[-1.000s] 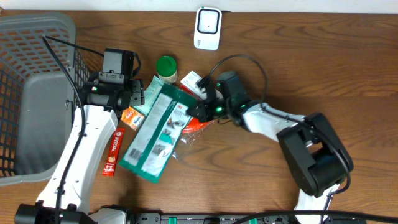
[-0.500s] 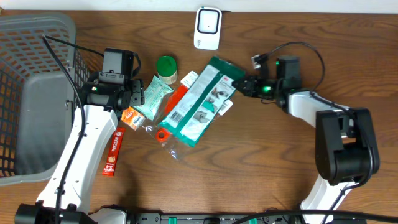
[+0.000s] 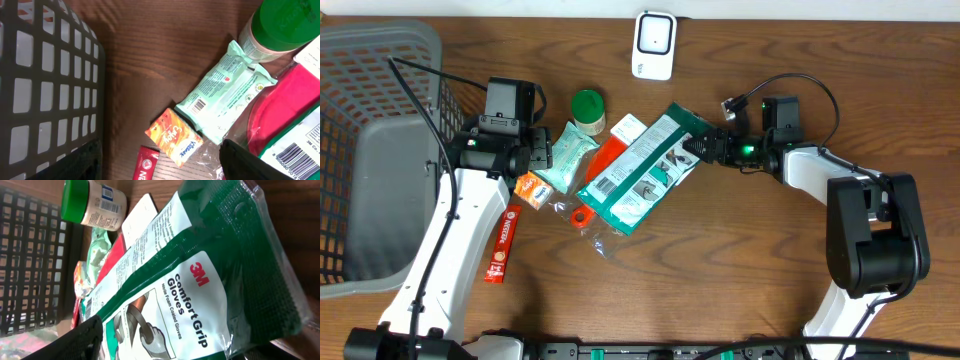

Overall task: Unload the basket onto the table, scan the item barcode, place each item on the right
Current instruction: 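Pull the gloves bag upright toward the right with the right gripper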

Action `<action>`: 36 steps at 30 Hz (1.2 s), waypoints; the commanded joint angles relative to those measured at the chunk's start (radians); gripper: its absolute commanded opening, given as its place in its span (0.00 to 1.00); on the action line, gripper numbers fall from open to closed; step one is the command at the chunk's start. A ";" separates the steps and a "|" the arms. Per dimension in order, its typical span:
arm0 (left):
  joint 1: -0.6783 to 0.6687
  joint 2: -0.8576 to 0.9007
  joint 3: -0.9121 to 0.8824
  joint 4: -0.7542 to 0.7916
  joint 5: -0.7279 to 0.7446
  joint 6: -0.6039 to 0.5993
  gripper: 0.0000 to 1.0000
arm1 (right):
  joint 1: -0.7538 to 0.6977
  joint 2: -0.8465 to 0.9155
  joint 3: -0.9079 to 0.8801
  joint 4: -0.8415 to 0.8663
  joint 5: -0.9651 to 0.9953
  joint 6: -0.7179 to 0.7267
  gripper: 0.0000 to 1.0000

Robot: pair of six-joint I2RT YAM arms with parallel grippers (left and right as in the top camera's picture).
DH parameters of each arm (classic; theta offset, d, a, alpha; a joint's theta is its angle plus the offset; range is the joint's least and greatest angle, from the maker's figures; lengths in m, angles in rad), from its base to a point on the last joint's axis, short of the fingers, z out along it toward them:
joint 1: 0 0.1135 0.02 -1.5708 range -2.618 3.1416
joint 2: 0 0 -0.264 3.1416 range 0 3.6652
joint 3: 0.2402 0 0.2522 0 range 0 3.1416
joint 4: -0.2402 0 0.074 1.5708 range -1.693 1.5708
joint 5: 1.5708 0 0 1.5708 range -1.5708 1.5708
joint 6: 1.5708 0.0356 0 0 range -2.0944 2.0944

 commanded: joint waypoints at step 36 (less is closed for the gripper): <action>0.000 0.159 -0.014 0.013 0.294 0.036 0.85 | 0.109 0.008 0.007 -0.103 0.105 0.021 0.65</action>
